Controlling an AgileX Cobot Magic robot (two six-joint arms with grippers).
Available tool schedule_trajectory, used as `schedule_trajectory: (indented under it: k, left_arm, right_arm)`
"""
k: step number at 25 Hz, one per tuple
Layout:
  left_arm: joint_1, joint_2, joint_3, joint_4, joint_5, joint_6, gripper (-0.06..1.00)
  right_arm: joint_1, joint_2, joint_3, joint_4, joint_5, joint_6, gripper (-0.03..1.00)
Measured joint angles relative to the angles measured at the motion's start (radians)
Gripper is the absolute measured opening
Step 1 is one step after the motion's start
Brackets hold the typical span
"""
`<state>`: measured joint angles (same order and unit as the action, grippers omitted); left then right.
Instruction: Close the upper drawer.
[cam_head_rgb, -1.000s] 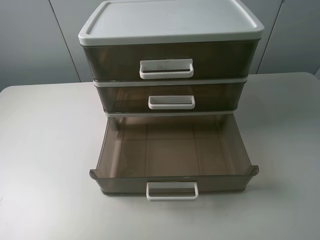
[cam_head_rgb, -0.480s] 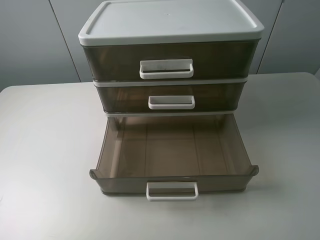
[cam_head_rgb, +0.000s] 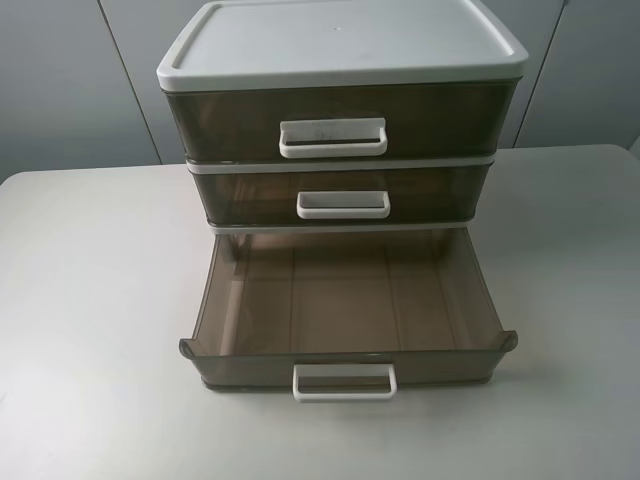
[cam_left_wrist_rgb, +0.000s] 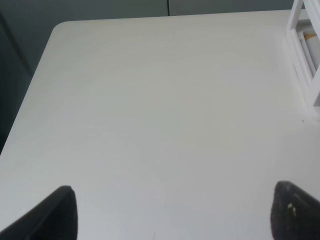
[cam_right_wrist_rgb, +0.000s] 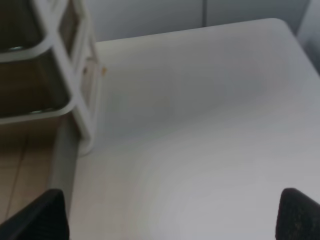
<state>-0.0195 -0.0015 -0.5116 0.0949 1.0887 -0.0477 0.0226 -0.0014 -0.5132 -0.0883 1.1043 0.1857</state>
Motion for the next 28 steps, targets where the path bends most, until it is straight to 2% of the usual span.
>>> schedule_trajectory:
  k: [3,7,13,28]
  left_arm:
    - [0.000,0.000,0.000,0.000,0.000,0.000,0.74]
    - [0.000,0.000,0.000,0.000,0.000,0.000,0.74]
    - [0.000,0.000,0.000,0.000,0.000,0.000,0.74]
    - [0.000,0.000,0.000,0.000,0.000,0.000,0.74]
  right_arm:
    - [-0.052,0.000,0.000,0.000,0.000,0.000,0.63]
    - [-0.053,0.000,0.000,0.000,0.000,0.000,0.63]
    - [0.002,0.000,0.000,0.000,0.000,0.000,0.63]
    - [0.006,0.000,0.000,0.000,0.000,0.000,0.63]
